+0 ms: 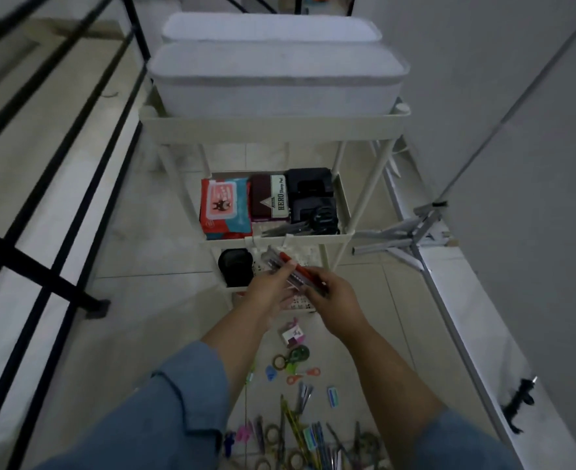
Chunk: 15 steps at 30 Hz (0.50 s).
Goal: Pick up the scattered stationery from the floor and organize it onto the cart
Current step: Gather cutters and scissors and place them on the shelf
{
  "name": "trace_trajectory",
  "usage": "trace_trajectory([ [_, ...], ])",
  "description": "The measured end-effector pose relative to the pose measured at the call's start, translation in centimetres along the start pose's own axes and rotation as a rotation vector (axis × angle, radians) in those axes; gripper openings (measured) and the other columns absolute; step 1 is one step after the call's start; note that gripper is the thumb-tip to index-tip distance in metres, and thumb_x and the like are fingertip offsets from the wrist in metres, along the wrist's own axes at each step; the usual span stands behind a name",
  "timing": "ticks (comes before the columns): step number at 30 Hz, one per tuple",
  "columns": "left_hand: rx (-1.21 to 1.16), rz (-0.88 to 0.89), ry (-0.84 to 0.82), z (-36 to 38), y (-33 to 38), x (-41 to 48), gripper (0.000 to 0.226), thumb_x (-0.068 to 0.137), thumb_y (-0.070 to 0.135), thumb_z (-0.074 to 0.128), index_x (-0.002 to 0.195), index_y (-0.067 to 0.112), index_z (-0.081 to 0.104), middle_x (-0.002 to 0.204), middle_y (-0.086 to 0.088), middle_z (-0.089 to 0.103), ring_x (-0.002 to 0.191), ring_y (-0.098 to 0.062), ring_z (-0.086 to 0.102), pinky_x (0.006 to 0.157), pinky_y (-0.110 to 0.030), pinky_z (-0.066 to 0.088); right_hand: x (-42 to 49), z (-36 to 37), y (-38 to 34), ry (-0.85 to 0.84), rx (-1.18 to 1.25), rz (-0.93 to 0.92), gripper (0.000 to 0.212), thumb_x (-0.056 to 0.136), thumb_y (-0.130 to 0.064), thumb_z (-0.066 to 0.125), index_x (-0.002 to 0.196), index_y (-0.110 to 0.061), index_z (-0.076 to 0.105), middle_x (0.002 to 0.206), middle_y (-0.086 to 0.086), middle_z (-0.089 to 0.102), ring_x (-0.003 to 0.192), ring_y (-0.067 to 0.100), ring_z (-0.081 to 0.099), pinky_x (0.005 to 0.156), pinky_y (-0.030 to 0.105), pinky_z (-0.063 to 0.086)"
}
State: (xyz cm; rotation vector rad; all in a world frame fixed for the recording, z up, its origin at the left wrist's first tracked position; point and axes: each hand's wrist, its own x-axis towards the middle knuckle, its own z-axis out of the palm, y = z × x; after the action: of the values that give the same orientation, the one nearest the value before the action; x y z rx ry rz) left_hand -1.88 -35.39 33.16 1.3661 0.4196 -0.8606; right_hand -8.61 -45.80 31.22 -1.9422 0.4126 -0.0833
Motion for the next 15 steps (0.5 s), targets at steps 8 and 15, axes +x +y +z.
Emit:
trace_trajectory([
  [8, 0.565, 0.560, 0.341, -2.7, 1.3, 2.5, 0.036, 0.092, 0.015, 0.056, 0.126, 0.007, 0.050, 0.123, -0.008, 0.057, 0.110, -0.019, 0.056, 0.091, -0.022, 0.041, 6.9, -2.4, -1.2, 0.073, -0.406, -0.120, 0.035, 0.090, -0.014, 0.056, 0.125, -0.017, 0.056, 0.114, 0.006, 0.065, 0.101, 0.025, 0.060, 0.088, 0.040, 0.049],
  [15, 0.935, 0.806, 0.334, -4.5, 2.8, 4.7, 0.040, 0.089, 0.008, 0.055, 0.129, 0.009, 0.048, 0.129, -0.010, 0.051, 0.121, -0.024, 0.047, 0.100, -0.026, 0.036, 11.0, -3.0, -0.5, 0.126, -0.763, -0.383, 0.030, 0.083, -0.011, 0.062, 0.113, -0.014, 0.065, 0.101, 0.009, 0.069, 0.092, 0.037, 0.056, 0.081, 0.049, 0.049],
])
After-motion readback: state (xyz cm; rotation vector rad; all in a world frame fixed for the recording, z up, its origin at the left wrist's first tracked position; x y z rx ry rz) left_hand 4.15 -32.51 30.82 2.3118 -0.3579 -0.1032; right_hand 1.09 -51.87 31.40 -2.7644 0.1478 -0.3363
